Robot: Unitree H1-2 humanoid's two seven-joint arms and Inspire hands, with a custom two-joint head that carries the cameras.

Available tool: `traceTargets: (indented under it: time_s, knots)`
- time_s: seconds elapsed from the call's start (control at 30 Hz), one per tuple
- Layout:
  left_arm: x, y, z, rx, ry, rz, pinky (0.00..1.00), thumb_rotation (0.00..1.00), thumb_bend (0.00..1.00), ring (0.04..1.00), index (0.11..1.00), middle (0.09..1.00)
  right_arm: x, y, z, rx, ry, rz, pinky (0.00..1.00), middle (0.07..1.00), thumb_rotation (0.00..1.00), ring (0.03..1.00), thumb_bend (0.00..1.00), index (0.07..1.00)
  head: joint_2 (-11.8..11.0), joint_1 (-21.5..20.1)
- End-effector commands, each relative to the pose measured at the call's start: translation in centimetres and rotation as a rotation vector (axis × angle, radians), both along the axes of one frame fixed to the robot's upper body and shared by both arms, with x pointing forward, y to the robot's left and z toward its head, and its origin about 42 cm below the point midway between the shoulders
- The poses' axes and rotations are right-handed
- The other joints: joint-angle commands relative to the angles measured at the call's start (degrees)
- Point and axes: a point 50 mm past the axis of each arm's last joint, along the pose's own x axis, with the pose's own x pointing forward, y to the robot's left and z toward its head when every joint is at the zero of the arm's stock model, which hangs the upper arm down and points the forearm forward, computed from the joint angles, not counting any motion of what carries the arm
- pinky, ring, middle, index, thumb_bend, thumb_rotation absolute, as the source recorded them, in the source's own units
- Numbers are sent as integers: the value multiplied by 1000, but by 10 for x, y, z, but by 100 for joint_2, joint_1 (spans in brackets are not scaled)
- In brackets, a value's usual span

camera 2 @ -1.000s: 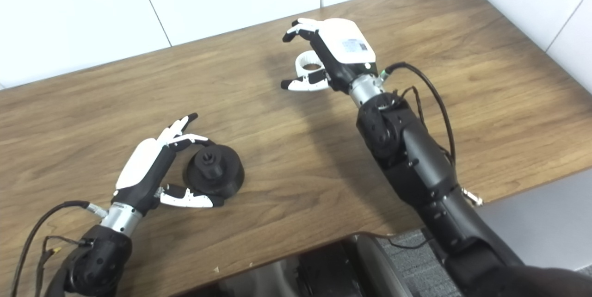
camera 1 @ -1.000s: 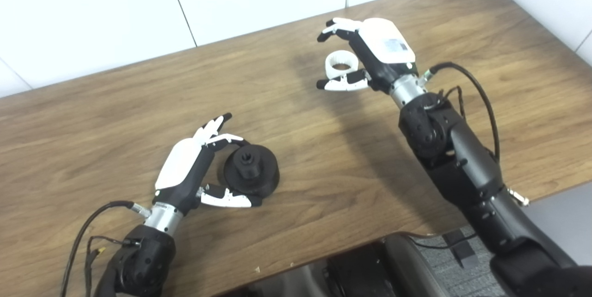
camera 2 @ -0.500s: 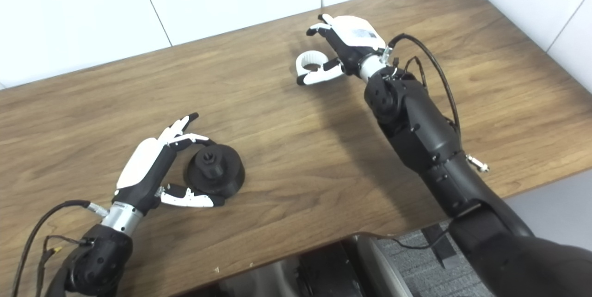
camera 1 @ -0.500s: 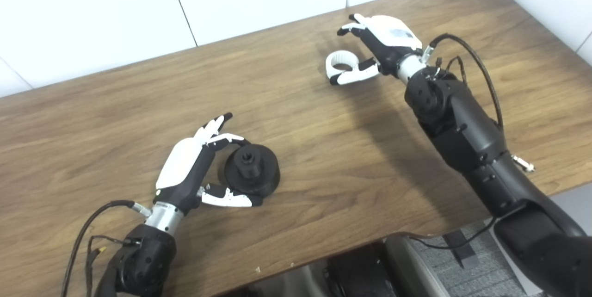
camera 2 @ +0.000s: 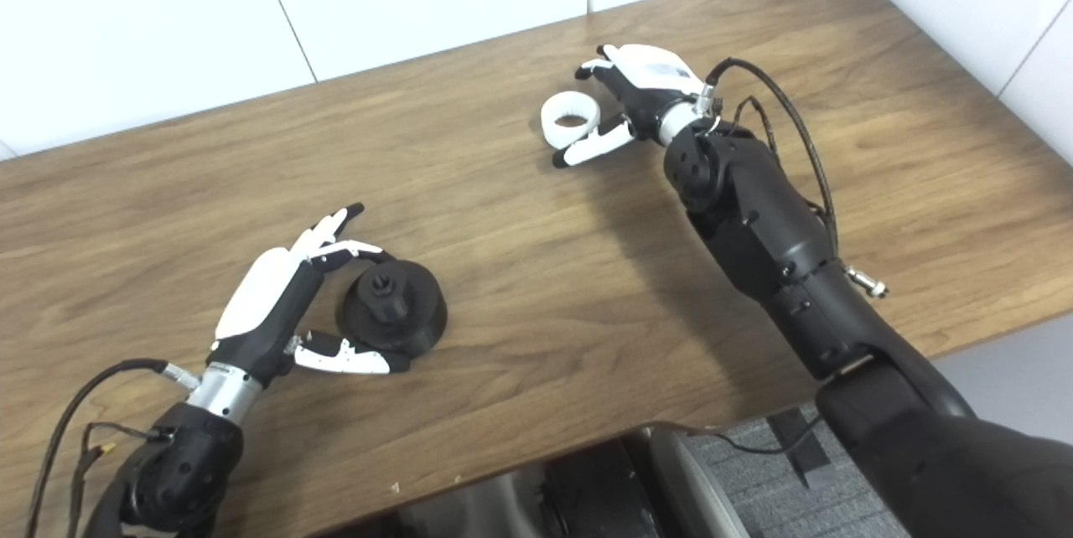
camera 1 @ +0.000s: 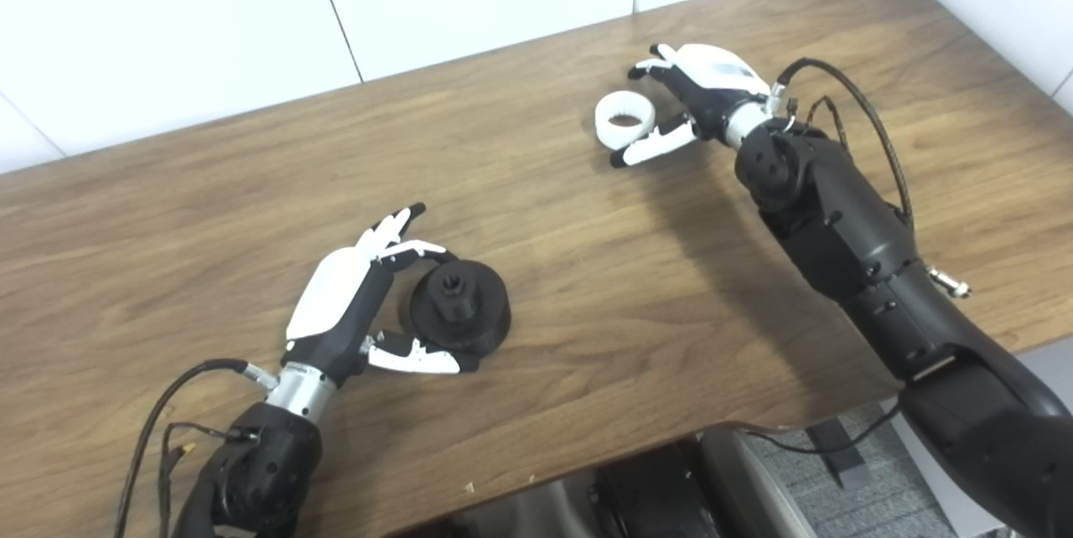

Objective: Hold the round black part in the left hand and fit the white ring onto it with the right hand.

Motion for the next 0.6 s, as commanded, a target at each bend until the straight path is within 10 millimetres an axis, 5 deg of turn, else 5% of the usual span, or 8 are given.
traceTargets:
  time_s: [0.0,0.57]
  knots:
    - [1,4,6,22,-20,6,1000,302,967,1000,607,1000,11,-1,29,-21,-90,12,906,1000,515,991,931,864,8,10]
    - [-2,3,6,20,-17,9,1000,310,966,1000,608,1000,5,8,14,-5,-157,20,876,932,396,927,836,694,52,107]
